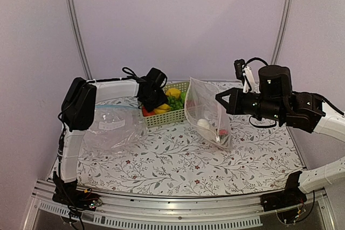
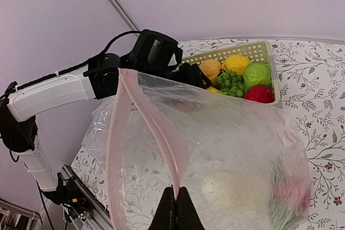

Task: Place the food in the zip-top bag and seal the zipper
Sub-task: Pick up the fake fruit from the bin, then place the fake fruit in the zipper food storage bag.

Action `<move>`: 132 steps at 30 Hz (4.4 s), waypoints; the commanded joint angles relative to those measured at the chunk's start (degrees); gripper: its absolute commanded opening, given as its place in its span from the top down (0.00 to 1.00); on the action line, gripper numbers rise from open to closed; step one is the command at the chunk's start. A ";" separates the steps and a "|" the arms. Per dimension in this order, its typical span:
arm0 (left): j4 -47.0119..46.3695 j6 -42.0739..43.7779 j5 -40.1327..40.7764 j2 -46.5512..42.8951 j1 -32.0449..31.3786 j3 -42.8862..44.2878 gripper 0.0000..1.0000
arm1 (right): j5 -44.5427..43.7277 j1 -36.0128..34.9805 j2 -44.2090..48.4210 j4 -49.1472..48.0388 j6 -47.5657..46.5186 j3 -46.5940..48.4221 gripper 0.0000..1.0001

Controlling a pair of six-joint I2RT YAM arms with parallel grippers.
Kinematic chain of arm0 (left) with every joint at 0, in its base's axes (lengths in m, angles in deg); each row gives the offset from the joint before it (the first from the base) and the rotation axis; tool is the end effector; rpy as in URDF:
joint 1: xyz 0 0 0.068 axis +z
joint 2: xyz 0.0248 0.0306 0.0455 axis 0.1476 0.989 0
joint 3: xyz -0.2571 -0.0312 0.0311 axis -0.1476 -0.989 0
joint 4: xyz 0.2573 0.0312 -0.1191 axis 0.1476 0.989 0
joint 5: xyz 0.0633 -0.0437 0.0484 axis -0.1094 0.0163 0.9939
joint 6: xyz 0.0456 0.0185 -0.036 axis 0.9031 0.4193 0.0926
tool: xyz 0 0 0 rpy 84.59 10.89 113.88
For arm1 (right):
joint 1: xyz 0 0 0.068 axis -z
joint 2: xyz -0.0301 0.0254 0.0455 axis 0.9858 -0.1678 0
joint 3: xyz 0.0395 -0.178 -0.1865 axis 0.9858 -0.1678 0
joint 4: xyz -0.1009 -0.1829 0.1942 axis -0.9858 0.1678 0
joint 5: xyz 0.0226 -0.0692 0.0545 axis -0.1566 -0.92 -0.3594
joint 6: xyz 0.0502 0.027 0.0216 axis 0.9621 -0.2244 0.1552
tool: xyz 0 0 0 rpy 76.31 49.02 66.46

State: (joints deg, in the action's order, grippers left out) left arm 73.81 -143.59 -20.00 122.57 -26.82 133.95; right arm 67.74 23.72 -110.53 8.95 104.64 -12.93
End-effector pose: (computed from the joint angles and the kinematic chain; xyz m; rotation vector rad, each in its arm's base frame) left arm 0.4265 -0.2891 0.1415 -0.6566 2.4693 -0.3829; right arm 0.1656 0.2331 0.3514 -0.2551 2.0096 0.8175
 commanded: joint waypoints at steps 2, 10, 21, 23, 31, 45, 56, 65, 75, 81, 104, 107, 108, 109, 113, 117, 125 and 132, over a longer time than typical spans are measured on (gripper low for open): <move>1.84 1.38 1.56 0.98 1.04 0.14 0.40 | 0.60 -0.24 -0.16 -1.56 -0.21 -0.83 1.00; 0.57 3.03 3.14 -1.96 0.94 -2.30 0.55 | 0.67 -0.20 -0.47 -1.65 -0.08 -0.73 1.00; -0.97 4.35 3.98 -6.78 0.37 -5.06 0.67 | 0.56 -0.19 -0.24 -1.31 0.09 -0.74 1.00; -1.39 4.94 4.83 -8.53 -0.04 -5.80 0.67 | 0.41 -0.22 -0.17 -1.23 0.10 -0.79 1.00; -5.61 10.24 9.73 -19.12 -2.11 -11.65 0.67 | -0.04 -0.24 0.29 -0.90 0.01 -0.82 1.00; -19.47 16.49 6.96 -39.69 -6.16 -31.02 0.67 | -0.14 -0.17 0.19 -0.28 -0.16 -0.19 1.00; -24.69 21.64 0.85 -58.17 -10.29 -43.86 0.67 | 0.53 -0.24 -0.44 -0.02 -0.69 0.65 1.00; -27.44 27.76 -7.87 -65.68 -16.38 -46.39 0.68 | 1.79 -0.19 -0.78 0.24 -1.39 1.23 1.00; -30.36 32.20 -13.44 -67.43 -21.32 -43.59 0.68 | 2.05 -0.23 -0.76 0.29 -1.49 1.21 1.00; -31.29 35.72 -16.45 -62.29 -26.65 -38.11 0.67 | 2.31 -0.20 -0.68 0.26 -1.70 1.39 1.00; -29.72 32.85 -16.09 -50.70 -29.29 -35.90 0.71 | 1.09 -0.23 -0.10 -0.25 -1.49 1.49 1.00; -27.08 32.17 -15.41 -50.41 -29.29 -36.30 0.72 | 0.96 -0.20 0.18 -0.19 -1.52 1.51 1.00; -26.96 32.05 -15.29 -50.40 -29.29 -36.58 0.72 | 0.85 -0.24 0.24 -0.23 -1.49 1.42 1.00; -26.79 31.87 -15.12 -50.49 -29.29 -36.81 0.72 | 0.67 -0.27 0.42 -0.17 -1.48 1.32 1.00; -25.84 31.44 -14.20 -50.87 -29.29 -37.97 0.72 | 0.14 -0.25 0.97 -0.14 -1.33 1.06 1.00; -24.93 31.40 -13.96 -51.18 -29.29 -39.04 0.72 | -0.13 -0.26 1.08 -0.10 -1.22 0.96 1.00; -22.23 31.35 -15.34 -50.74 -29.29 -37.61 0.72 | -0.87 -0.30 0.57 -0.23 -0.61 1.03 1.00; -19.46 33.28 -16.96 -48.95 -29.29 -35.25 0.72 | -3.93 -0.18 -1.06 -0.11 -0.06 1.03 1.00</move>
State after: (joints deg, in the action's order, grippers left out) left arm 51.32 -111.70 -35.58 72.38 -55.39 96.69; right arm 67.02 23.72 -110.99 8.71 103.64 -12.82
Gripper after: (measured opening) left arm 0.340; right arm 0.006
